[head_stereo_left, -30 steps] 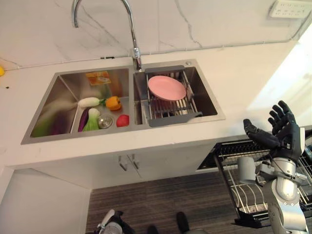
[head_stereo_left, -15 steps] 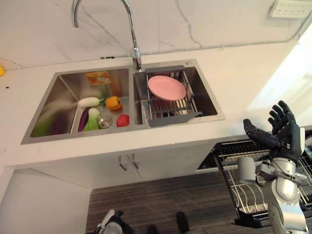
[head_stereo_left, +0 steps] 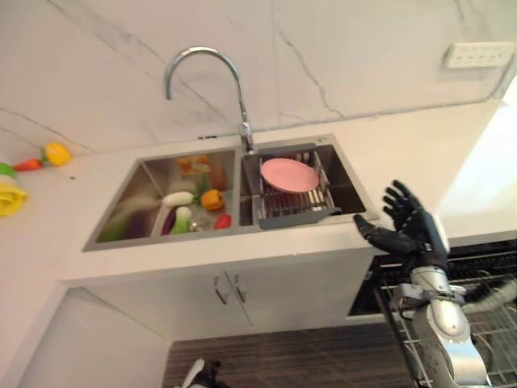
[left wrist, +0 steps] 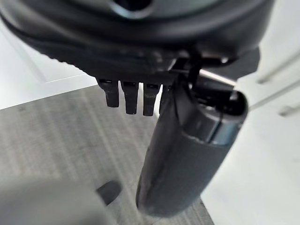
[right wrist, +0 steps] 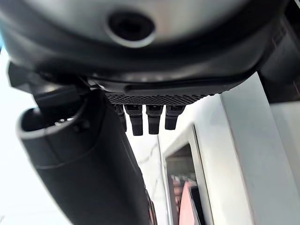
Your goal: Place the dishes in the dishwasher.
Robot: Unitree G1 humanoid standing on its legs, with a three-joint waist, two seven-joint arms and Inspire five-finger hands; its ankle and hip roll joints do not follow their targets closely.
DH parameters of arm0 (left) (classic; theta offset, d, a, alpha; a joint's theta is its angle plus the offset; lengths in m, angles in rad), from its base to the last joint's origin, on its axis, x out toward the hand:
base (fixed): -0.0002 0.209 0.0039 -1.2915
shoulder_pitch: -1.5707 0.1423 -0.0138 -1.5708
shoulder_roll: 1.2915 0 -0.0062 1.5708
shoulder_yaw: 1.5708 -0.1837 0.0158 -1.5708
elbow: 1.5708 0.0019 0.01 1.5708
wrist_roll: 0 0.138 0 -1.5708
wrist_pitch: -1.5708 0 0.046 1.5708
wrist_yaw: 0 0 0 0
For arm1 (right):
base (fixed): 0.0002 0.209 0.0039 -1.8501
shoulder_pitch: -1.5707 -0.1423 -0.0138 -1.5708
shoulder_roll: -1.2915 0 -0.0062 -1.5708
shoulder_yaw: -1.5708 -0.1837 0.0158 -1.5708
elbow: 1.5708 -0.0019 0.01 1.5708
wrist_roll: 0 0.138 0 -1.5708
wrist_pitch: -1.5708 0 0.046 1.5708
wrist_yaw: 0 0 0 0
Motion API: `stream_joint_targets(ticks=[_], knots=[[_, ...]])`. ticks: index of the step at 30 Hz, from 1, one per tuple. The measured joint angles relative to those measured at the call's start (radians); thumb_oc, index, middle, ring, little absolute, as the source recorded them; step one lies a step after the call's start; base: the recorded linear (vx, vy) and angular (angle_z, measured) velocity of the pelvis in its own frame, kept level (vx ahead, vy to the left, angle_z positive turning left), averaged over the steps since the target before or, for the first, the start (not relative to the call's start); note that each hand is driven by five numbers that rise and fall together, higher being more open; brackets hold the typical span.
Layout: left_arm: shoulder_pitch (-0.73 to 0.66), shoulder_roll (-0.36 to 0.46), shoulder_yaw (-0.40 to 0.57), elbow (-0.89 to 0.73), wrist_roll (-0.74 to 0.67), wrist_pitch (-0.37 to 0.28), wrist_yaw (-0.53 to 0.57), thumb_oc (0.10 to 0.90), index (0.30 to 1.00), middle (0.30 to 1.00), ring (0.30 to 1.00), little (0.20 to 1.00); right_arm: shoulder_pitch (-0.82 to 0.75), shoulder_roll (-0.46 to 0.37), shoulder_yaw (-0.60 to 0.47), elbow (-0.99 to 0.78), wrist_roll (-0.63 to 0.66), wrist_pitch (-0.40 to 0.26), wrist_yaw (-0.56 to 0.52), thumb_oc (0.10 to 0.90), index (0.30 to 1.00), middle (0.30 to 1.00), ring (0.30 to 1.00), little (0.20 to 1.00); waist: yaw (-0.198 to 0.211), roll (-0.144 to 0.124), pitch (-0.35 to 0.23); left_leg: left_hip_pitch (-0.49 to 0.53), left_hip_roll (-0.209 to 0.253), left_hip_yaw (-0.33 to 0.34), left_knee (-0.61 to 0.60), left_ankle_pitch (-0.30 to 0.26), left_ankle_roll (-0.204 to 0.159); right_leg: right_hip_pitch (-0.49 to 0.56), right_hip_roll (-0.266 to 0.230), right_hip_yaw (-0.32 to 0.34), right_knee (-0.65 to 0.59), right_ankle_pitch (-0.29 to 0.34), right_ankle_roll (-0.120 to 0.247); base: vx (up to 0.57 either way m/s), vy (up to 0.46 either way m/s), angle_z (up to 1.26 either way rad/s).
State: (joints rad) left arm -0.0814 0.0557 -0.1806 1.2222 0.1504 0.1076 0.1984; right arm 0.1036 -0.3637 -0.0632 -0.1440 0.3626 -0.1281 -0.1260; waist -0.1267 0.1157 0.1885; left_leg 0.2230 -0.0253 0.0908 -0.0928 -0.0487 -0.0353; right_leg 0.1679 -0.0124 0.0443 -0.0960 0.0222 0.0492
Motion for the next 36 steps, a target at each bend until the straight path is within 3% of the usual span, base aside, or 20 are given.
stream_joint_targets(ticks=[1, 3, 8, 14, 19, 23, 30, 36], knots=[[-0.024, 0.001, -0.001, 0.012, -0.005, 0.038, -0.004, 0.8, 0.9, 0.9, 0.9, 0.9, 0.0, 0.0, 0.008, 0.0, -0.014, 0.001, 0.006, 0.8, 0.9, 0.9, 0.9, 0.9, 0.005, 0.002, -0.001, 0.0, 0.003, 0.0, 0.0, 0.008, 0.011, 0.002, 0.002, -0.007, -0.002, 0.001, -0.003, -0.03, -0.026, 0.21], [-0.014, 0.009, -0.041, -0.002, 0.018, 0.035, -0.009, 0.8, 0.9, 0.9, 0.9, 0.9, 0.0, -0.007, 0.009, -0.013, -0.03, 0.002, 0.013, 0.8, 0.9, 0.9, 0.9, 0.9, 0.02, 0.006, -0.004, 0.0, 0.009, 0.0, 0.0, 0.022, 0.032, 0.003, 0.009, -0.009, -0.005, 0.004, -0.008, -0.03, -0.034, 0.03], [0.0, 0.008, -0.071, -0.042, 0.098, 0.031, -0.024, 0.8, 0.9, 0.9, 0.9, 0.9, -0.001, -0.088, -0.009, -0.083, -0.119, 0.001, 0.003, 0.8, 0.9, 0.9, 0.9, 0.9, 0.015, 0.009, -0.007, 0.003, 0.014, 0.002, 0.0, 0.029, 0.041, 0.008, 0.014, -0.007, -0.002, 0.006, -0.009, -0.02, -0.011, -0.03], [-0.001, 0.007, -0.074, -0.042, 0.1, 0.032, -0.025, 0.8, 0.9, 0.9, 0.9, 0.9, -0.013, -0.115, -0.022, -0.086, -0.237, 0.002, -0.023, 0.8, 0.9, 0.9, 0.9, 0.9, 0.019, 0.005, -0.007, 0.004, 0.018, 0.002, 0.0, 0.036, 0.038, 0.011, 0.019, -0.008, -0.002, 0.006, -0.011, -0.01, -0.005, 0.0], [-0.003, 0.008, -0.083, -0.051, 0.137, 0.032, -0.033, 0.8, 0.9, 0.9, 0.9, 0.9, -0.126, -0.279, 0.024, -0.011, -0.445, 0.045, -0.037, 0.8, 0.9, 0.9, 0.9, 0.9, 0.038, -0.001, -0.008, 0.005, 0.019, 0.0, 0.0, 0.04, 0.043, 0.013, 0.019, -0.012, -0.002, 0.011, -0.016, -0.01, -0.002, 0.01], [0.0, 0.017, -0.086, -0.061, 0.142, 0.031, -0.038, 0.8, 0.9, 0.9, 0.9, 0.9, -0.21, -0.26, 0.065, 0.062, -0.459, 0.068, -0.044, 0.8, 0.9, 0.9, 0.9, 0.9, 0.067, -0.022, -0.026, 0.002, 0.024, -0.009, 0.0, 0.04, 0.043, 0.012, 0.025, -0.018, -0.002, 0.012, -0.019, -0.02, 0.004, 0.08], [-0.001, 0.026, -0.085, -0.081, 0.133, 0.013, -0.04, 0.8, 0.9, 0.9, 0.9, 0.9, -0.295, -0.303, 0.109, 0.198, -0.46, 0.118, -0.04, 0.8, 0.9, 0.9, 0.9, 0.9, 0.118, -0.026, -0.034, -0.004, 0.023, -0.023, 0.0, 0.041, 0.044, 0.015, 0.023, -0.043, -0.003, 0.014, -0.02, -0.01, 0.013, 0.09], [-0.002, 0.031, -0.085, -0.081, 0.122, 0.007, -0.045, 0.8, 0.9, 0.9, 0.9, 0.9, -0.397, -0.361, 0.194, 0.324, -0.455, 0.149, -0.025, 0.8, 0.9, 0.9, 0.9, 0.9, 0.124, -0.028, -0.033, -0.014, 0.022, -0.035, 0.0, 0.048, 0.055, 0.013, 0.021, -0.062, -0.003, 0.014, -0.021, -0.01, 0.015, 0.09]])
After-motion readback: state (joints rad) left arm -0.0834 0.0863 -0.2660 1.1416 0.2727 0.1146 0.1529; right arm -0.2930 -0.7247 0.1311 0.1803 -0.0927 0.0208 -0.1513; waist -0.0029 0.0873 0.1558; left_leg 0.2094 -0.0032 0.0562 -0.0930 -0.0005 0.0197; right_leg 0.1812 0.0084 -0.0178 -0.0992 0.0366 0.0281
